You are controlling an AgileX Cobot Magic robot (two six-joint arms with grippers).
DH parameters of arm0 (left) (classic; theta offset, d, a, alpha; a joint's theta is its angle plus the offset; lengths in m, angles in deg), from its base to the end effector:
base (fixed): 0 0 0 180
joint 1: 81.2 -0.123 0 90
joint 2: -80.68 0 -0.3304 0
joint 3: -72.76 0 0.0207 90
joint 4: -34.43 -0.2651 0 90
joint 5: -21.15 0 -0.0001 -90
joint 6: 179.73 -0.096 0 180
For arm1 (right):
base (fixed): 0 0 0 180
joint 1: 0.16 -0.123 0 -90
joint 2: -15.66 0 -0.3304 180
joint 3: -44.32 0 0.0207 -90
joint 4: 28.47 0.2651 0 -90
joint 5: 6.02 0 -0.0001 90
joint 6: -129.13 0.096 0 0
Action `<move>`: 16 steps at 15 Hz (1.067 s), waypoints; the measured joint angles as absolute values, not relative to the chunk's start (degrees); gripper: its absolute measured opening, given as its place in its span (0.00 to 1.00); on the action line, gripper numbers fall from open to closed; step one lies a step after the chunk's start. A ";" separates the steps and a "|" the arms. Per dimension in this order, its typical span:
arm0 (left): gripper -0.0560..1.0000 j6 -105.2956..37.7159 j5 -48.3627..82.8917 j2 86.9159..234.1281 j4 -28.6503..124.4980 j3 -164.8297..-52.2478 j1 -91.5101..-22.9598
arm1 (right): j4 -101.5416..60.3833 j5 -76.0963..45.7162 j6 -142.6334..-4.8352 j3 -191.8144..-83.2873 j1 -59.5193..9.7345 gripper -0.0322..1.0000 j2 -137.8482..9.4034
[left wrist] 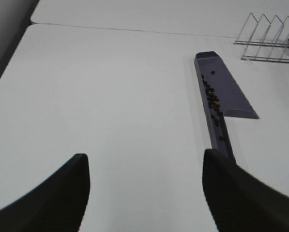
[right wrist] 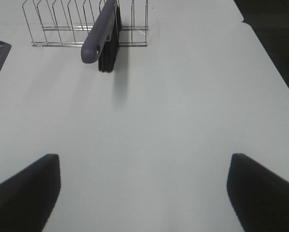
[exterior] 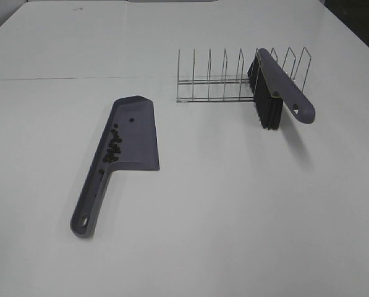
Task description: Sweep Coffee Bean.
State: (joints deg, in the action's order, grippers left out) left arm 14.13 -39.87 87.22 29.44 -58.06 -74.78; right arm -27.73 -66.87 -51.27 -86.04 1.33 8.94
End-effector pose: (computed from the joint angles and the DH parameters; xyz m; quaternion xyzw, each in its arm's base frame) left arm -0.0343 0.0112 0.2840 -0.0572 0.8487 -0.0494 0.5234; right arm -0.0335 0.0020 0.2818 0.0079 0.8535 -0.0021 0.5210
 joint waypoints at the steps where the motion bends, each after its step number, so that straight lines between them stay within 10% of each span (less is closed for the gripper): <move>1: 0.65 14.13 -39.87 87.22 29.44 -58.06 -75.76 | -27.73 -66.87 -51.27 -86.04 1.33 0.83 9.17; 16: 0.65 0.27 -39.47 87.22 33.57 -57.54 -78.96 | -27.73 -66.87 -51.27 -86.04 1.33 0.83 9.17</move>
State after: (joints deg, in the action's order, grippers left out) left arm 0.27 -39.47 87.22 33.57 -57.54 -78.96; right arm -27.73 -66.87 -51.27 -86.04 1.33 9.17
